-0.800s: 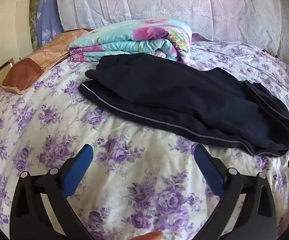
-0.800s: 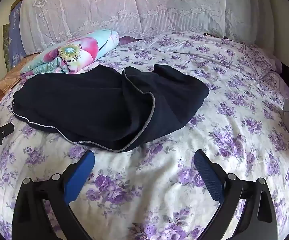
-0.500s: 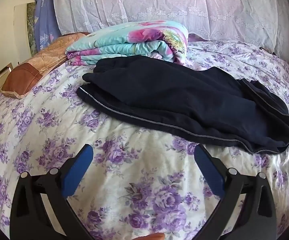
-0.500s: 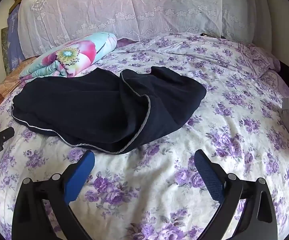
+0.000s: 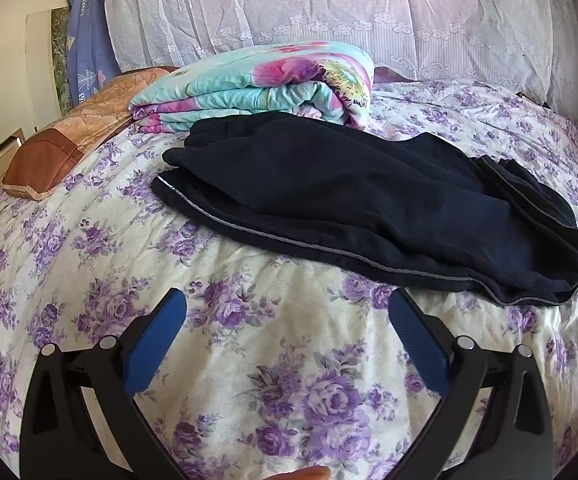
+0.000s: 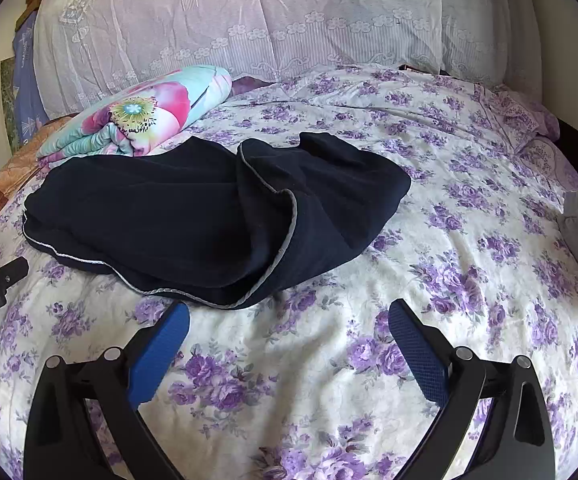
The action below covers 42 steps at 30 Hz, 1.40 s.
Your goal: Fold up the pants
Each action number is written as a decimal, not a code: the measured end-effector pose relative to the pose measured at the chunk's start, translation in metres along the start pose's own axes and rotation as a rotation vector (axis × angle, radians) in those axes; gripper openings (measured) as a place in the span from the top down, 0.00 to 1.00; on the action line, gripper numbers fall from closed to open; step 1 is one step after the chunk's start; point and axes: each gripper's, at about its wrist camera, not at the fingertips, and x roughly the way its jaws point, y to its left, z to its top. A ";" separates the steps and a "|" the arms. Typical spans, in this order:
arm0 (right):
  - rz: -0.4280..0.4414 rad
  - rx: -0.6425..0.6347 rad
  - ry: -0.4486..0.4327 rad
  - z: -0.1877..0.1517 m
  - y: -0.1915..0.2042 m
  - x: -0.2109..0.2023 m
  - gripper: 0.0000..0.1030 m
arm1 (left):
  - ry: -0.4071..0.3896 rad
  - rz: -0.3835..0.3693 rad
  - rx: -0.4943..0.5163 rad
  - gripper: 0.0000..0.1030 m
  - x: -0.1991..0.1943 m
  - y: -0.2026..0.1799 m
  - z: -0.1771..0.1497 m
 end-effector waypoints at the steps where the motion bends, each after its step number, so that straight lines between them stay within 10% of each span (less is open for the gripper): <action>1: 0.001 0.000 -0.001 -0.001 0.000 0.000 0.03 | 0.000 0.000 0.000 0.04 0.000 0.000 0.000; 42: 0.012 0.014 0.007 -0.005 -0.002 0.008 0.03 | 0.005 -0.003 0.015 0.04 0.001 -0.006 -0.002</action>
